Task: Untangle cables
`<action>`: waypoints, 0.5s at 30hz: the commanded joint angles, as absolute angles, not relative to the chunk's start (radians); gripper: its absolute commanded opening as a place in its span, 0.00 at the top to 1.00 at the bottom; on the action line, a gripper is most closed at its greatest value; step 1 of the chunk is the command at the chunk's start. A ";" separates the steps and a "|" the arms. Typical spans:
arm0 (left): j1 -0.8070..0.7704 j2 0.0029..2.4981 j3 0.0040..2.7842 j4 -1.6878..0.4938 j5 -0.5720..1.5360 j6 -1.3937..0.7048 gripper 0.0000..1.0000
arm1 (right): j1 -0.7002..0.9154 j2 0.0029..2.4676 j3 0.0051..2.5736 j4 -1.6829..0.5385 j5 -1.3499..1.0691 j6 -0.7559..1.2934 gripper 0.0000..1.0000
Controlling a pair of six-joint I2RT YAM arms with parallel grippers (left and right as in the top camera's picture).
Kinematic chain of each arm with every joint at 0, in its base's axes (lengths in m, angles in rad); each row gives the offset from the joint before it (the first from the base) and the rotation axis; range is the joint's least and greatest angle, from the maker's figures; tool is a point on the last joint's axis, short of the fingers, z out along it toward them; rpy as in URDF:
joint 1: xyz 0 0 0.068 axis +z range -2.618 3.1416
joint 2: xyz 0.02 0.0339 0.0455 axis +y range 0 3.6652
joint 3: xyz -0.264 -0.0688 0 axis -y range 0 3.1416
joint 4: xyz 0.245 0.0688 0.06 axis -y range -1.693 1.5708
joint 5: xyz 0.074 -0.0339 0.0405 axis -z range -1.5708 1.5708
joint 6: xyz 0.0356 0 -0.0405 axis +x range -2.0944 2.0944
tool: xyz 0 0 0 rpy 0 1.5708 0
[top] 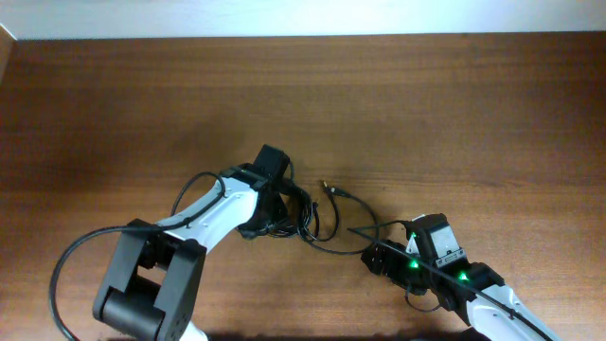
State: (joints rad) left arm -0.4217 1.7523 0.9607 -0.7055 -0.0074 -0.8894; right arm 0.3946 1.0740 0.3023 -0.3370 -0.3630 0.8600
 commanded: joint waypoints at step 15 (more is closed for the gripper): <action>-0.390 1.212 1.020 -0.762 -0.063 -0.436 1.00 | 0.393 1.097 0.937 -1.077 -0.484 0.414 0.54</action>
